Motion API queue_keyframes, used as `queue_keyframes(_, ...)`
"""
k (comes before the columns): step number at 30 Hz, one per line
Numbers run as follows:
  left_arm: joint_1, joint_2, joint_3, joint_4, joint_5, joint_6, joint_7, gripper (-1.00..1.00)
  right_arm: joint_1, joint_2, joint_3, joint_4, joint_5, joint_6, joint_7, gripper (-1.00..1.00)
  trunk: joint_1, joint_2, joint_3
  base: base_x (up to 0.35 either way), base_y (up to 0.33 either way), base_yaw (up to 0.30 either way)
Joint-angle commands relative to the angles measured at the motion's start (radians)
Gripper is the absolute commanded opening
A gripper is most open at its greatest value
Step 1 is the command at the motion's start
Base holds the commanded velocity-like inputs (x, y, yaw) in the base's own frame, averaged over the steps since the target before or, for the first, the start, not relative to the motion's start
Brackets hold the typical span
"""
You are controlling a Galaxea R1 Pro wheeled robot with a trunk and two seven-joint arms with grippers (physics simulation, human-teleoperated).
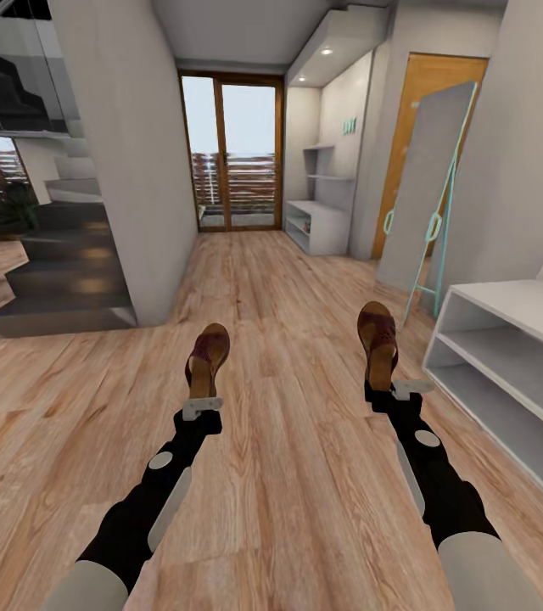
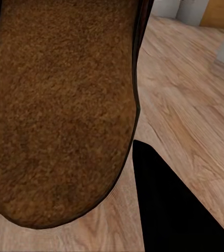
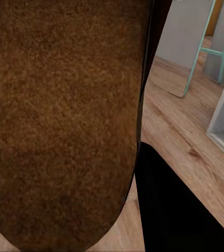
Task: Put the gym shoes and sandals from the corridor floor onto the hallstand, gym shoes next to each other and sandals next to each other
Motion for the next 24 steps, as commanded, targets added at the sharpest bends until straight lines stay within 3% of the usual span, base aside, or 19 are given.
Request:
queue_keyframes(1,0.0,0.001,-0.003,-0.002,0.005,0.006,0.006,-1.0,0.0,0.0,0.0,-0.002,0.007,0.006,-0.002,-1.0,0.0,0.0,0.0,0.342,0.0,0.0)
queue_keyframes(15,0.0,0.001,-0.003,-0.003,0.005,0.006,0.006,-1.0,0.0,0.0,-0.001,-0.002,0.007,0.006,-0.002,-1.0,0.0,0.0,0.007,0.343,0.0,0.001)
queue_keyframes(24,0.0,0.001,-0.003,-0.003,0.005,0.006,0.006,-1.0,0.0,0.0,-0.001,-0.002,0.007,0.006,-0.002,-1.0,0.0,0.0,0.007,0.347,0.0,0.131)
